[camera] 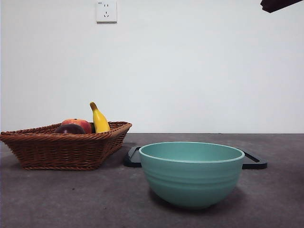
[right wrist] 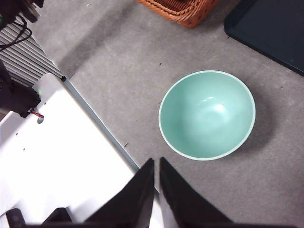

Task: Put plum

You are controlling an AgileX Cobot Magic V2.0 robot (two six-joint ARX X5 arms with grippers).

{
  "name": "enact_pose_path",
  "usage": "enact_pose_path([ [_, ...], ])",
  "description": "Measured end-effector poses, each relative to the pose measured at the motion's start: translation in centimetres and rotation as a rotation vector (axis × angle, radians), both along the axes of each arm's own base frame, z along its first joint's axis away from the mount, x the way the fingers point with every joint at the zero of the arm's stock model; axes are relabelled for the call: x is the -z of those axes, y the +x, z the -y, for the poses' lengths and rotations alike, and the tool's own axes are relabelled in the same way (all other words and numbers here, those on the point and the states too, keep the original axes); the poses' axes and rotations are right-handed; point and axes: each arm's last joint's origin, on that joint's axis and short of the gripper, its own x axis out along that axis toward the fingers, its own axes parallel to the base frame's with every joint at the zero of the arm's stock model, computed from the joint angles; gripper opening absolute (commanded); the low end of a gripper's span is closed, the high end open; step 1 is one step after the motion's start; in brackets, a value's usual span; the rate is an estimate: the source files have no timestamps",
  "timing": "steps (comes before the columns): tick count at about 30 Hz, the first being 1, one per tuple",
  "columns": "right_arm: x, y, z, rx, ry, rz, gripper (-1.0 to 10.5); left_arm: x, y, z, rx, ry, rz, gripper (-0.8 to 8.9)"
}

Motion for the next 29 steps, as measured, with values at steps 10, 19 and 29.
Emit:
enact_pose_path([
  [10, 0.0, 0.0, 0.0, 0.0, 0.0, 0.0, 0.1, 1.4, -0.3, 0.0, -0.001, -0.017, -0.077, 0.07],
  [19, 0.0, 0.0, 0.0, 0.0, 0.0, 0.0, 0.1, 2.2, -0.4, 0.0, -0.005, -0.024, -0.159, 0.07],
  [29, 0.0, 0.0, 0.0, 0.0, 0.0, 0.0, 0.1, 2.2, -0.4, 0.0, -0.006, -0.026, -0.159, 0.07],
])
